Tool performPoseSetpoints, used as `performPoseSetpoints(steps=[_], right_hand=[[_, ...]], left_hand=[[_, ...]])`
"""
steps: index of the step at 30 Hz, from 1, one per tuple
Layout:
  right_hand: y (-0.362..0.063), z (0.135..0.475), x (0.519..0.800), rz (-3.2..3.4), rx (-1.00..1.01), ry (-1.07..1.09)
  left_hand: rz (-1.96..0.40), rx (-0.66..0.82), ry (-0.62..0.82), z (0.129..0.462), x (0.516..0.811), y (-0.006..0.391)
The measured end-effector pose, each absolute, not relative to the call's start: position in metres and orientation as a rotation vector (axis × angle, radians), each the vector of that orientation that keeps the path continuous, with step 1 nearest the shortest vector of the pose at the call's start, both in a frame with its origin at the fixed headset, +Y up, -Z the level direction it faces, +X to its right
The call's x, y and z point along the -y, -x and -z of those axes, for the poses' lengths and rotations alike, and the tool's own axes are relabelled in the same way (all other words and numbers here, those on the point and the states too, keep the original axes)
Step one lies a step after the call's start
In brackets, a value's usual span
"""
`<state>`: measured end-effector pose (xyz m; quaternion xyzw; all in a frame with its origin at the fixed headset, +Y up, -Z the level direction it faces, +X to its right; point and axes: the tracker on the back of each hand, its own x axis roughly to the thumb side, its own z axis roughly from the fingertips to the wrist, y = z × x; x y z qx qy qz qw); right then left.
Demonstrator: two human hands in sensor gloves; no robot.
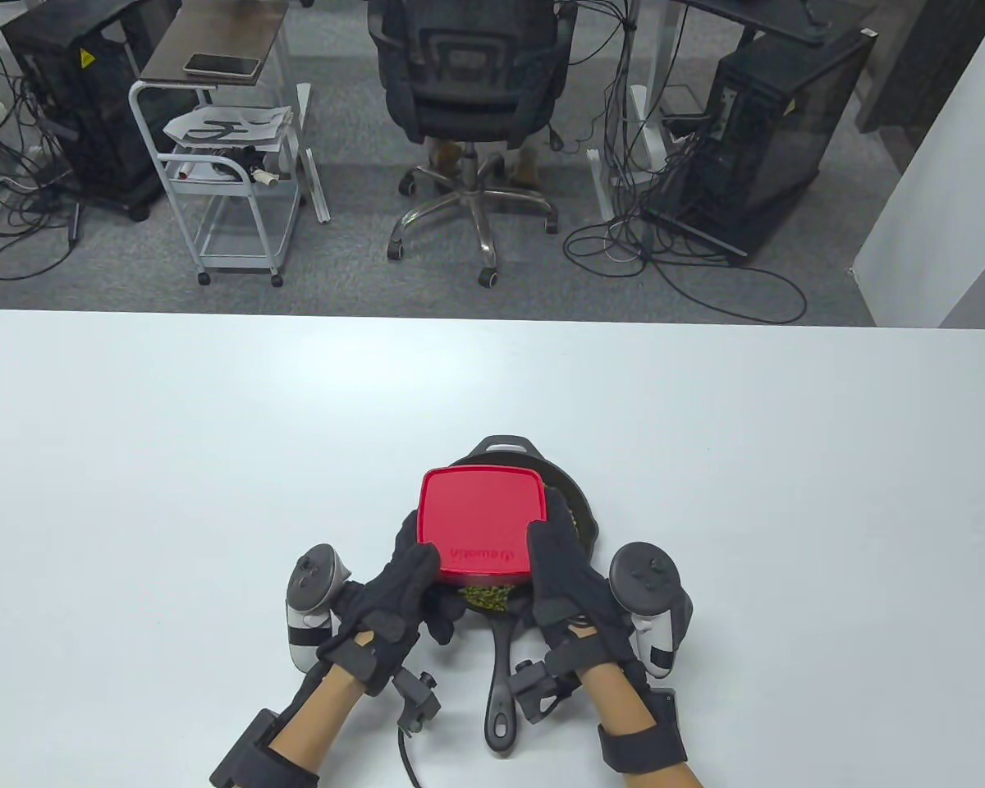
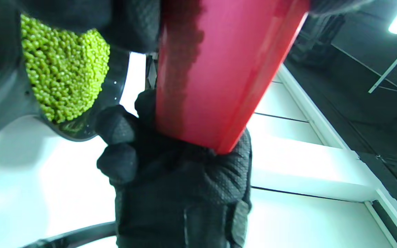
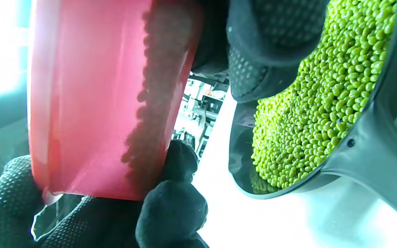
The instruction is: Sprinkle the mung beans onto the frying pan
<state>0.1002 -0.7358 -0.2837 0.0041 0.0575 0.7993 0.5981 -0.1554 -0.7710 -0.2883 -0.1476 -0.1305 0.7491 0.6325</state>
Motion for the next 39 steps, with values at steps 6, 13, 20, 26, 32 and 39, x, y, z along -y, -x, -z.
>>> performPoseSetpoints(steps=[6, 13, 20, 26, 32, 39], right_hand=[[-0.099, 0.284, 0.735, -1.832, -0.129, -0.017], [-0.098, 0.284, 0.734, -1.861, -0.104, -0.031], [-0.098, 0.286, 0.738, -1.86, -0.157, -0.037], [-0.098, 0.287, 0.735, -1.865, -0.219, -0.111], [-0.101, 0.287, 0.731, -1.878, -0.198, -0.164], [-0.11, 0.287, 0.728, -1.883, -0.161, -0.155]], left_hand=[[-1.674, 0.292, 0.269, 0.286, 0.768, 0.153], [-1.669, 0.286, 0.237, 0.286, 0.768, 0.154], [-1.68, 0.262, 0.256, 0.286, 0.769, 0.156], [-1.735, 0.208, 0.249, 0.286, 0.766, 0.165], [-1.82, 0.116, 0.148, 0.288, 0.756, 0.199], [-1.829, -0.133, 0.06, 0.296, 0.76, 0.264]])
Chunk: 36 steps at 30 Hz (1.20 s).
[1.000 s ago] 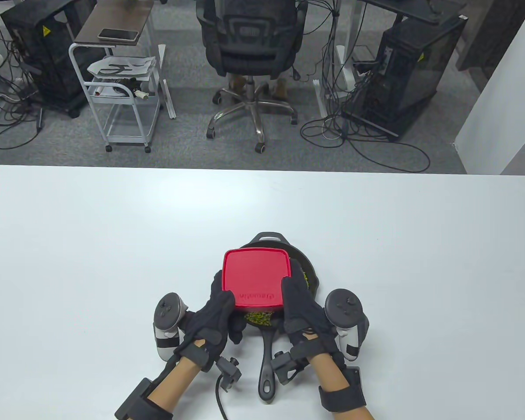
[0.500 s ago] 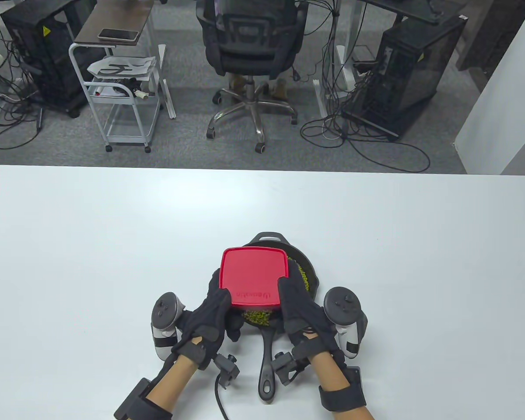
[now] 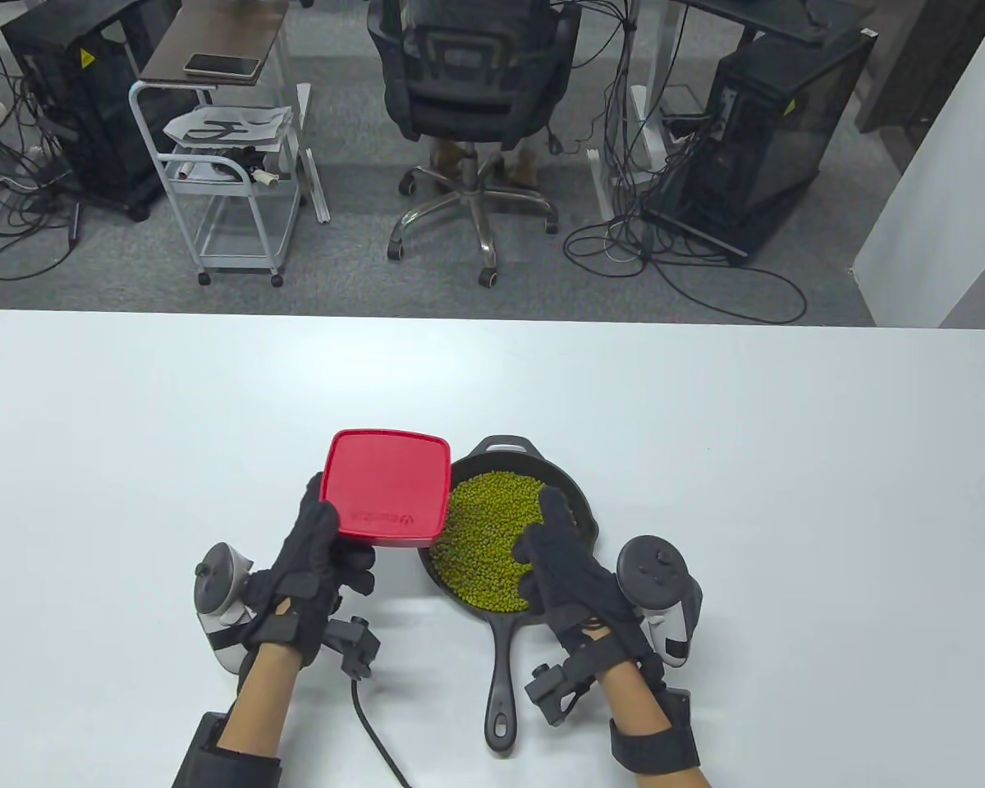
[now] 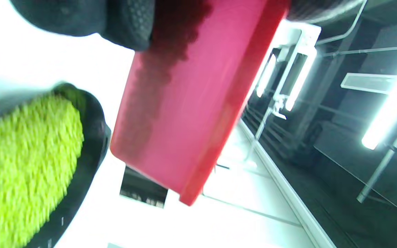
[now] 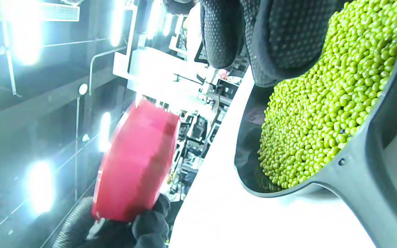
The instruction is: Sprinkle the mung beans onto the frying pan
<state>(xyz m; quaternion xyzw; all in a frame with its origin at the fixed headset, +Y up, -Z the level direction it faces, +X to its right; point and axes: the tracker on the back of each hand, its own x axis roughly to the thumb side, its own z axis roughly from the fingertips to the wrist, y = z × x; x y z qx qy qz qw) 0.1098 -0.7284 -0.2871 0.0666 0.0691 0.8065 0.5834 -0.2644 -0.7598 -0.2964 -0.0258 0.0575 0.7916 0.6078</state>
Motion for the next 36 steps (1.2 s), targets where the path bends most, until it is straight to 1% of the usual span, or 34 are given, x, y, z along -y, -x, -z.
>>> performPoseSetpoints(steps=[2, 5, 9, 17, 22, 25, 33, 36], right_hand=[[-0.111, 0.287, 0.728, -1.878, -0.165, -0.154], [-0.114, 0.287, 0.729, -1.877, -0.165, -0.154], [-0.116, 0.288, 0.729, -1.878, -0.164, -0.149], [-0.117, 0.287, 0.728, -1.876, -0.176, -0.148], [-0.116, 0.287, 0.729, -1.877, -0.191, -0.154], [-0.115, 0.287, 0.729, -1.881, -0.198, -0.157], [-0.115, 0.287, 0.729, -1.875, -0.208, -0.164], [-0.115, 0.287, 0.729, -1.873, -0.216, -0.168]], left_hand=[[-1.816, -0.191, 0.053, 0.298, 0.764, 0.277], [-1.838, -0.325, 0.075, 0.299, 0.775, 0.292], [-1.769, -0.389, 0.122, 0.301, 0.785, 0.296], [-1.711, -0.454, 0.211, 0.302, 0.798, 0.297], [-1.714, -0.46, 0.203, 0.302, 0.798, 0.296], [-1.676, -0.506, 0.162, 0.3, 0.798, 0.298], [-1.569, -0.566, 0.137, 0.299, 0.8, 0.303], [-1.57, -0.59, 0.147, 0.299, 0.801, 0.304]])
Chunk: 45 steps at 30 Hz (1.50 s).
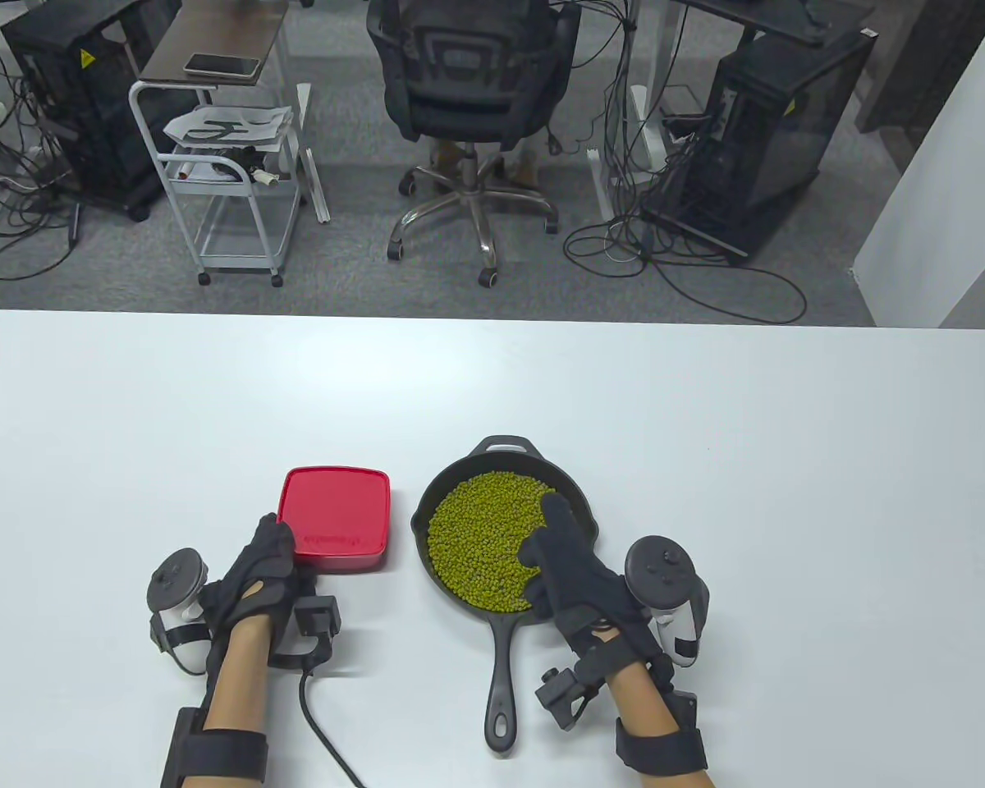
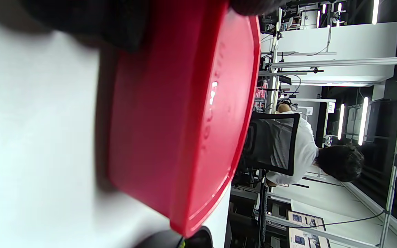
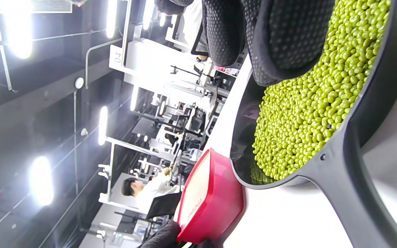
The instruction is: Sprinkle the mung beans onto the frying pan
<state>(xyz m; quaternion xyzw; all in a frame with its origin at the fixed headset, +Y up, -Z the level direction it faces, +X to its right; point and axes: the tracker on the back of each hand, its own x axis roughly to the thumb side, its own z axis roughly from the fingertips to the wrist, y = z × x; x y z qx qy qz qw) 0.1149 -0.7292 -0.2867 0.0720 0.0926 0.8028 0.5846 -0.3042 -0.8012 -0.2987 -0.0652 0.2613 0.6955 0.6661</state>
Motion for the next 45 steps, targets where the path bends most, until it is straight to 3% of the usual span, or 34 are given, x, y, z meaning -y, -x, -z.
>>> performPoseSetpoints(steps=[12, 15, 19, 24, 26, 28, 35, 40, 45], right_hand=[[-0.113, 0.286, 0.73, -1.887, -0.24, -0.182], [-0.115, 0.286, 0.729, -1.88, -0.23, -0.18], [-0.119, 0.285, 0.724, -1.882, -0.181, -0.172], [-0.125, 0.284, 0.718, -1.881, -0.144, -0.168], [-0.127, 0.283, 0.715, -1.888, -0.122, -0.17], [-0.128, 0.281, 0.711, -1.893, -0.101, -0.177], [-0.126, 0.271, 0.696, -1.999, 0.095, -0.225], [-0.112, 0.264, 0.692, -2.275, 0.339, -0.366], [-0.098, 0.258, 0.694, -2.529, 0.486, -0.493]], left_hand=[[-1.42, -0.59, 0.153, 0.296, 0.791, 0.306], [-1.34, -0.571, 0.173, 0.293, 0.779, 0.307], [-1.19, -0.497, 0.065, 0.287, 0.75, 0.304], [-1.181, -0.366, 0.004, 0.279, 0.726, 0.292], [-1.099, -0.386, -0.04, 0.274, 0.715, 0.287], [-1.014, -0.325, -0.082, 0.272, 0.708, 0.283], [-1.077, -0.003, -0.192, 0.271, 0.695, 0.25], [-0.911, 0.219, -0.175, 0.267, 0.69, 0.215], [-0.634, 0.277, -0.186, 0.266, 0.696, 0.195]])
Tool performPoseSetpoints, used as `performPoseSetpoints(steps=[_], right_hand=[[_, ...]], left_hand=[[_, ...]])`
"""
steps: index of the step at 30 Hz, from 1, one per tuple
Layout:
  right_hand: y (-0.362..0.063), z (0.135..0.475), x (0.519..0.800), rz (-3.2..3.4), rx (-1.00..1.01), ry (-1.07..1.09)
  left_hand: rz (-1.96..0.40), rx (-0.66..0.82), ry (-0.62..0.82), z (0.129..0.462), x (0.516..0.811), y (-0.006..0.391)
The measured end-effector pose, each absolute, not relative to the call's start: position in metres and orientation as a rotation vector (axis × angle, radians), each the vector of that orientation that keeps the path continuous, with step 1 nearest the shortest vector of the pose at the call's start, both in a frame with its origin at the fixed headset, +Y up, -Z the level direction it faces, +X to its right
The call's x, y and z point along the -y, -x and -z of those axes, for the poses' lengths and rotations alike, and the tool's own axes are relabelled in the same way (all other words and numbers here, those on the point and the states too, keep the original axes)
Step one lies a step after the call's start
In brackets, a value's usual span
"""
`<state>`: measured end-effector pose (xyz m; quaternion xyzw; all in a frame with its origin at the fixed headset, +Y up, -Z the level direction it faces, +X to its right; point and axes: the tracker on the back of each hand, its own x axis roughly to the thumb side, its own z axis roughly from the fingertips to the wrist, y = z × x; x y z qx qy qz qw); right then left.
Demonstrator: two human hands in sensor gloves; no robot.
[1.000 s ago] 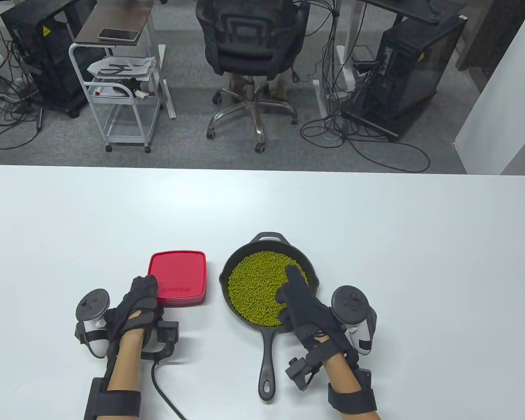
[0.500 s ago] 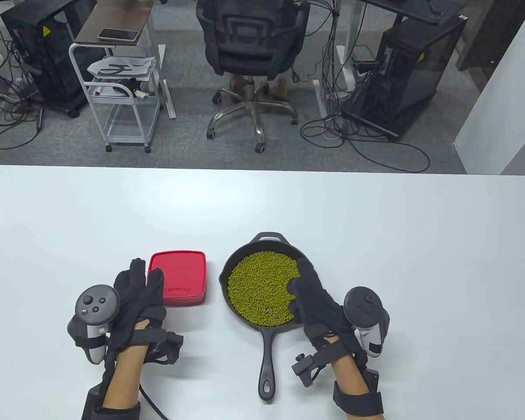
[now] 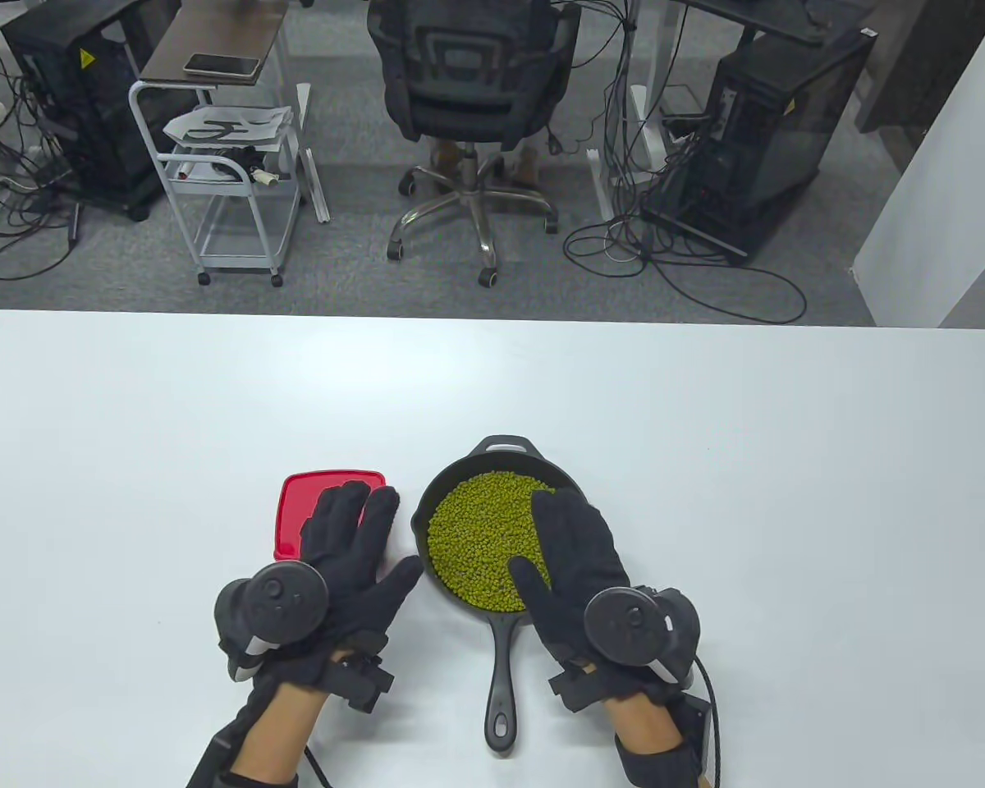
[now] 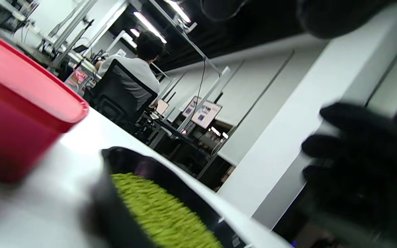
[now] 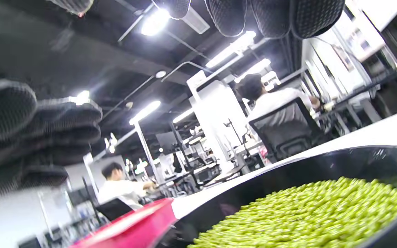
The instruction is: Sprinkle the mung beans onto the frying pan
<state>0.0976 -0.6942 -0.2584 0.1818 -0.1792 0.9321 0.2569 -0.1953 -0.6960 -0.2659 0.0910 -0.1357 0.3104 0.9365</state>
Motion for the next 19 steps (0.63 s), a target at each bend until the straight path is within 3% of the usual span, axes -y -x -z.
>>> performPoseSetpoints(steps=[6, 19], right_hand=[[-0.084, 0.254, 0.701, -2.771, 0.516, -0.571], [-0.087, 0.255, 0.702, -2.794, 0.505, -0.532]], left_hand=[[-0.445, 0.251, -0.122, 0.269, 0.706, 0.194], [-0.472, 0.253, -0.12, 0.271, 0.709, 0.197]])
